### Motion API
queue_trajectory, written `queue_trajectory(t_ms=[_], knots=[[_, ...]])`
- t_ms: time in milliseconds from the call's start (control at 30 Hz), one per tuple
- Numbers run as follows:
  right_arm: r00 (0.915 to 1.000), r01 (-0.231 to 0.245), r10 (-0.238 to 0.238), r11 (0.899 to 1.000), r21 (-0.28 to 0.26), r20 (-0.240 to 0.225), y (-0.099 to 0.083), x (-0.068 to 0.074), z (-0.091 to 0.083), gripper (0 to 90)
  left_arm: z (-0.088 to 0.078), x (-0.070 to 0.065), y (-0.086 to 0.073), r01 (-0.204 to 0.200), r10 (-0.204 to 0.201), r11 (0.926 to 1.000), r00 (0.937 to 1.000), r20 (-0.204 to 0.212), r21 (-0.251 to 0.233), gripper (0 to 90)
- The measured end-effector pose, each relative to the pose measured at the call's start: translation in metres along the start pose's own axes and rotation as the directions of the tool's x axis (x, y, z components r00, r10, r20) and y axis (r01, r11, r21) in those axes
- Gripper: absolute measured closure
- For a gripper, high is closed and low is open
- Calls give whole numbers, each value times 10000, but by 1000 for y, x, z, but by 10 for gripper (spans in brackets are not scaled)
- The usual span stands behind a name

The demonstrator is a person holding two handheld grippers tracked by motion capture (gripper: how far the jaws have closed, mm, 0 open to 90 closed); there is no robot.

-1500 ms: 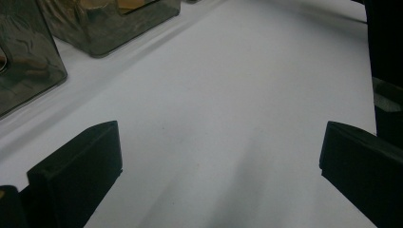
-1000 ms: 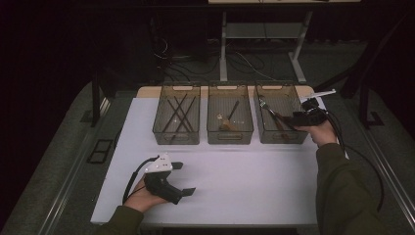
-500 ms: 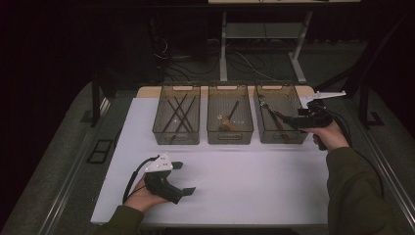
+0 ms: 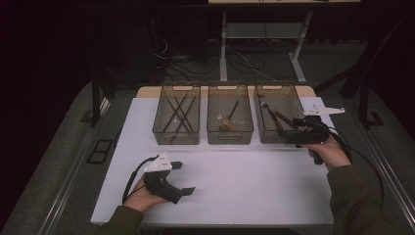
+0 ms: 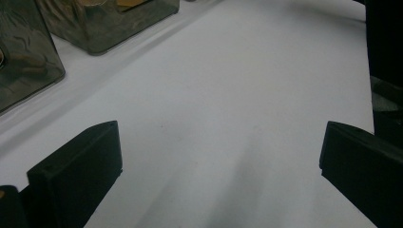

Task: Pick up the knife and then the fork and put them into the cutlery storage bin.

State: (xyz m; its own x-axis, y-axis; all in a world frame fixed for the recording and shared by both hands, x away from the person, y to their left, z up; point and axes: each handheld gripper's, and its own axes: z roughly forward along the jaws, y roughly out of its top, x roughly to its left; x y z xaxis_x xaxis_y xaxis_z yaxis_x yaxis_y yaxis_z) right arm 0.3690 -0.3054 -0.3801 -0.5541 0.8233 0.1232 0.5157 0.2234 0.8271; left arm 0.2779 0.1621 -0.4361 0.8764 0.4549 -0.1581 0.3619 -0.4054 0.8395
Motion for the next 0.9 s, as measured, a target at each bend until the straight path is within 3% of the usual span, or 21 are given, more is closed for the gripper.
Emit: queue_trajectory(t_ms=[233,567,900], knots=[[9992,15,-34,9989,-476,-393,-17,18,-11,144,1,-1,0,-39,39,9999,10000,21,101,0],[9965,154,-195,9986,-513,-811,-48,42,-19,144,0,-2,-1,-8,8,10000,10000,-48,53,0],[9941,130,-195,9980,-613,-1063,-76,55,-23,144,0,-2,0,-64,64,10000,10000,-45,47,0]])
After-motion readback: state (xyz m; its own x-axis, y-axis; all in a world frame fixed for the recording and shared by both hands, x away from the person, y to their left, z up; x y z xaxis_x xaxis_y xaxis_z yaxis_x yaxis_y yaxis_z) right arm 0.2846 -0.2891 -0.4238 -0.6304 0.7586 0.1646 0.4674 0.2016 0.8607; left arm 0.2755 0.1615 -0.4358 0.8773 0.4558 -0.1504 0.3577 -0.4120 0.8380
